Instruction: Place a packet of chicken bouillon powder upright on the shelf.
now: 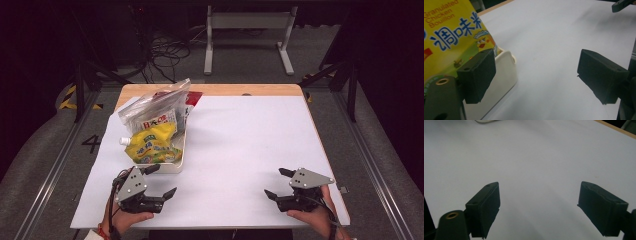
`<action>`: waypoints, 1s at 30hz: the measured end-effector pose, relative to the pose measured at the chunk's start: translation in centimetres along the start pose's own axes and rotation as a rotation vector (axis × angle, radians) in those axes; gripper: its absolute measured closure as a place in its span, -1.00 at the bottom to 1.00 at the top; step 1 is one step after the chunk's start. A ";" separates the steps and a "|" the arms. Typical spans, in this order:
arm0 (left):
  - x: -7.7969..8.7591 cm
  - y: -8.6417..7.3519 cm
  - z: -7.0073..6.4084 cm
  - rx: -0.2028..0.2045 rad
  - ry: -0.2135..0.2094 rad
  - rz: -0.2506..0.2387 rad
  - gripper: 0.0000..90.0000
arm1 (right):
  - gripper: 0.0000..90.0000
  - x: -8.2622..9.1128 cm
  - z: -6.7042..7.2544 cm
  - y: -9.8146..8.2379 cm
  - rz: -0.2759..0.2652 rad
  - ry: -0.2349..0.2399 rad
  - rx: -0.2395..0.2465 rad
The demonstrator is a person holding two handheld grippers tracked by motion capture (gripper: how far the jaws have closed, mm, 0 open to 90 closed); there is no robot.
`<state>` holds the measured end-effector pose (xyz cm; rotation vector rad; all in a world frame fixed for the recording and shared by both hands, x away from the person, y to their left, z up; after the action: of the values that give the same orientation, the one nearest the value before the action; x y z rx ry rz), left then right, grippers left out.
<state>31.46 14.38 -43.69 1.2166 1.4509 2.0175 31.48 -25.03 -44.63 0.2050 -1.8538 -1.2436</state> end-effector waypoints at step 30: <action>-4.2 -2.0 -2.0 -0.049 -0.098 0.157 -0.76 | -0.85 1.9 -1.8 -3.7 0.024 -0.092 -0.065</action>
<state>31.80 11.00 -47.50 1.4277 1.2891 2.0489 30.51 -29.03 -46.35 0.0910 -1.8858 -1.3136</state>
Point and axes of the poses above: each handheld gripper's, and its own axes: x roughly backward along the jaws, y roughly out of its top, z roughly to its left, the point moved 5 cm from there along -x, roughly forward along the jaws, and after that the axes turned 1 degree about -x, right-handed, at the moved point
